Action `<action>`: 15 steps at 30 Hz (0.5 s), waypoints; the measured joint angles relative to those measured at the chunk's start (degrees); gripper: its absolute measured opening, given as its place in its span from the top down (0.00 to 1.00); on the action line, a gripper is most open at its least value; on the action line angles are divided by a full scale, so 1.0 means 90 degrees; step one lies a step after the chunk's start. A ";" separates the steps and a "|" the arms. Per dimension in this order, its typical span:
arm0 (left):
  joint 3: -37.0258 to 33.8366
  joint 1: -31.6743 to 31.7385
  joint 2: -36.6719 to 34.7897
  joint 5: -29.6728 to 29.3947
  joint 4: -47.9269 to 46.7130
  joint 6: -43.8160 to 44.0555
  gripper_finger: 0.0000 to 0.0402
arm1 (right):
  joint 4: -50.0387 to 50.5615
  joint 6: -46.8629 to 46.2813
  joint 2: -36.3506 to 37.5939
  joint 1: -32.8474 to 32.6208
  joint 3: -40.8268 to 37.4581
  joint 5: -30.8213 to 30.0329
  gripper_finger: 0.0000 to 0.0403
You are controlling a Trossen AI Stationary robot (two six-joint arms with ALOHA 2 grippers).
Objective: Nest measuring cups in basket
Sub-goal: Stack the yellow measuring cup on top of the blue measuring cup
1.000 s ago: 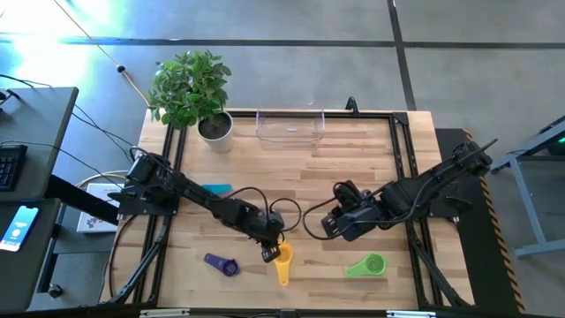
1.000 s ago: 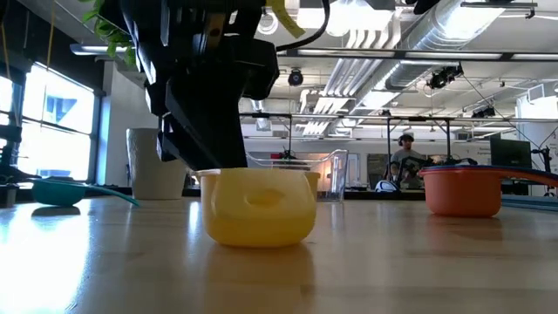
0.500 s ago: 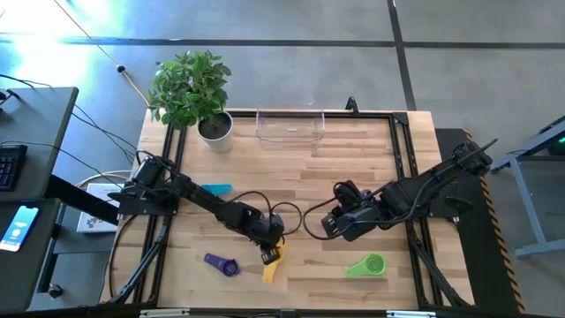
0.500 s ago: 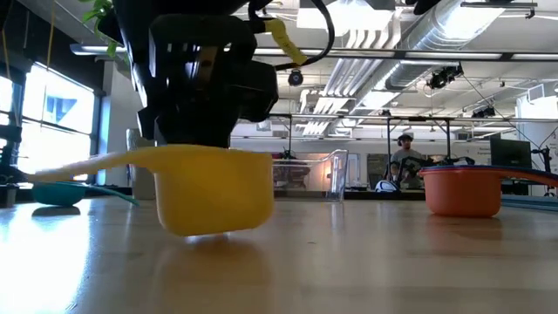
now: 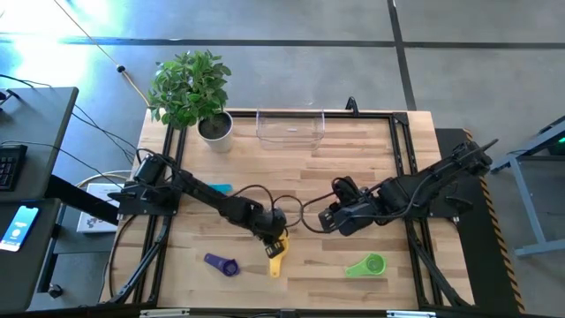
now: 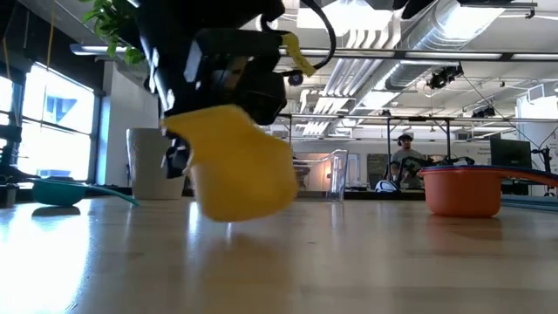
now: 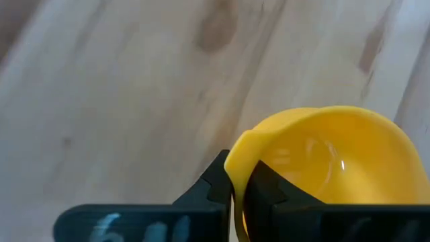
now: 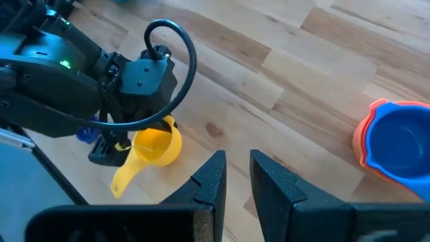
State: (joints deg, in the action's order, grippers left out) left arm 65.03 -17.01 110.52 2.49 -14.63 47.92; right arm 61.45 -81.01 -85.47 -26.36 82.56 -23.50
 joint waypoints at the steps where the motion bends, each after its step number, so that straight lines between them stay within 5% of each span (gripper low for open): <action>1: 0.0063 0.0054 0.0000 0.0007 -0.0019 -0.0009 0.98 | 0.0002 0.0011 0.0000 0.0038 0.0000 -0.0001 0.85; 15: 0.0948 0.1338 -0.0002 -0.0422 -0.0440 -0.0945 0.99 | 0.0195 0.0972 0.0000 0.0880 0.0000 0.0172 0.85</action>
State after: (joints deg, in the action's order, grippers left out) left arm 73.56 -4.96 110.50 -1.30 -18.59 39.41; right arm 63.20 -72.27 -85.47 -18.44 82.56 -21.95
